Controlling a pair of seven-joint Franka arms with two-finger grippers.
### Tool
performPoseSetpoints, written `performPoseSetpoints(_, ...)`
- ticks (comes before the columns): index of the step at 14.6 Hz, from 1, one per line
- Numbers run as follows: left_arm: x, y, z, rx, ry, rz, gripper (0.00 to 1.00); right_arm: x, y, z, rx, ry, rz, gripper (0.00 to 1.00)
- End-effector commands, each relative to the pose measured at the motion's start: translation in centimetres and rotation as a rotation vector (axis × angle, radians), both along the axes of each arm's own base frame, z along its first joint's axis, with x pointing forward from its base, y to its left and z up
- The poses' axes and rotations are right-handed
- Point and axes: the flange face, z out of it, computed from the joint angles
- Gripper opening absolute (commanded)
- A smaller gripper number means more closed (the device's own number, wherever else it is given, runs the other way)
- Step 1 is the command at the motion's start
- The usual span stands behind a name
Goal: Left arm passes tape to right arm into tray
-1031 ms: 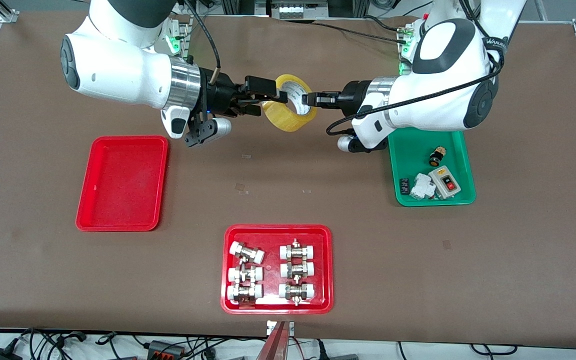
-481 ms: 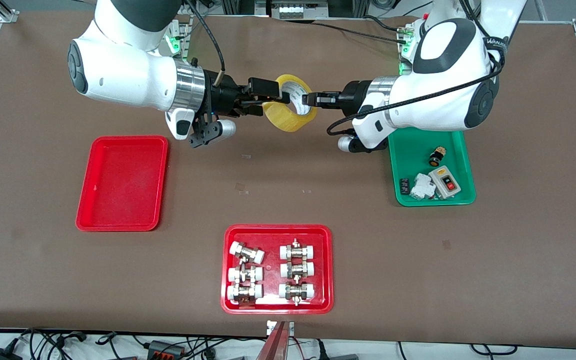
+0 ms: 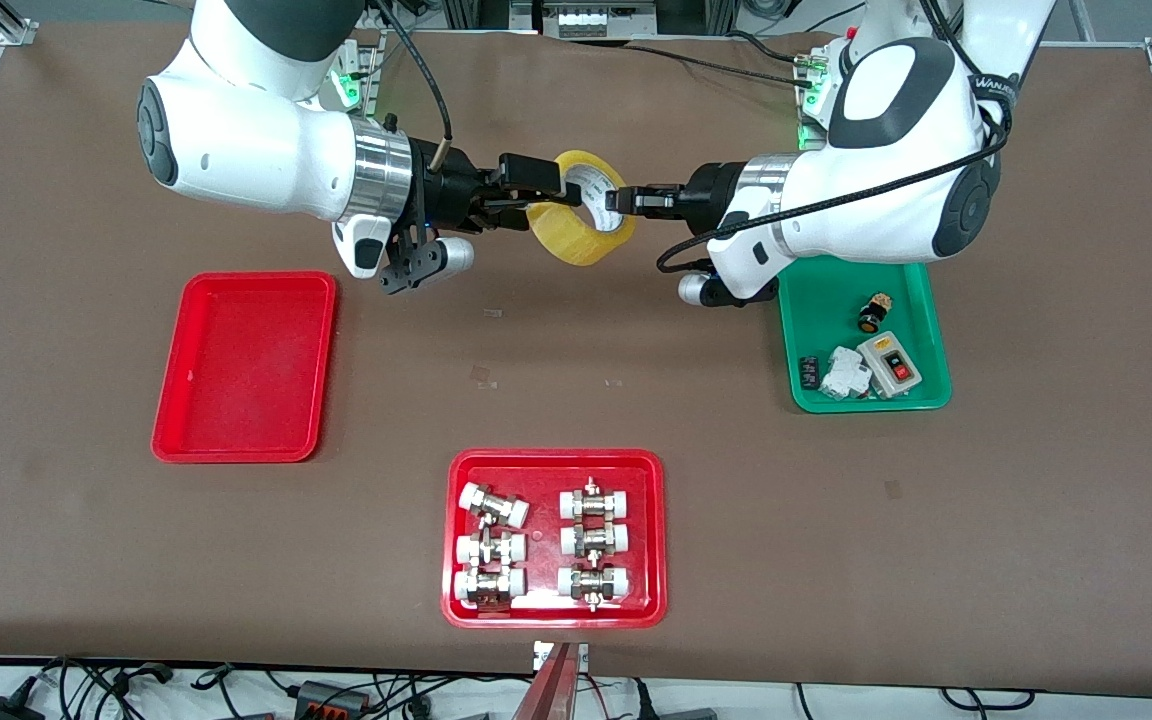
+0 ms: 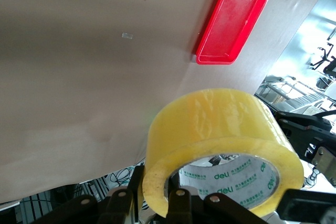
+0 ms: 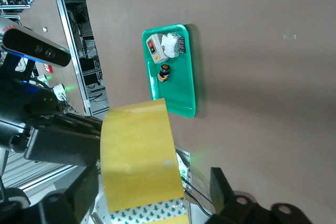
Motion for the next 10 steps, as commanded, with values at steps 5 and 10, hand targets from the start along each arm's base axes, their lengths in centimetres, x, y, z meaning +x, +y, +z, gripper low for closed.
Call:
performPoseSetpoints(5, 0.31, 0.11, 1.12, -0.035, -0.001, -0.001, 0.04, 0.06, 0.18, 0.81, 0.019, -0.002, 0.005, 0.39)
performPoseSetpoints(10, 0.31, 0.13, 1.09, -0.033, -0.003, -0.002, 0.04, 0.17, 0.02, 0.81, 0.019, -0.005, 0.005, 0.27)
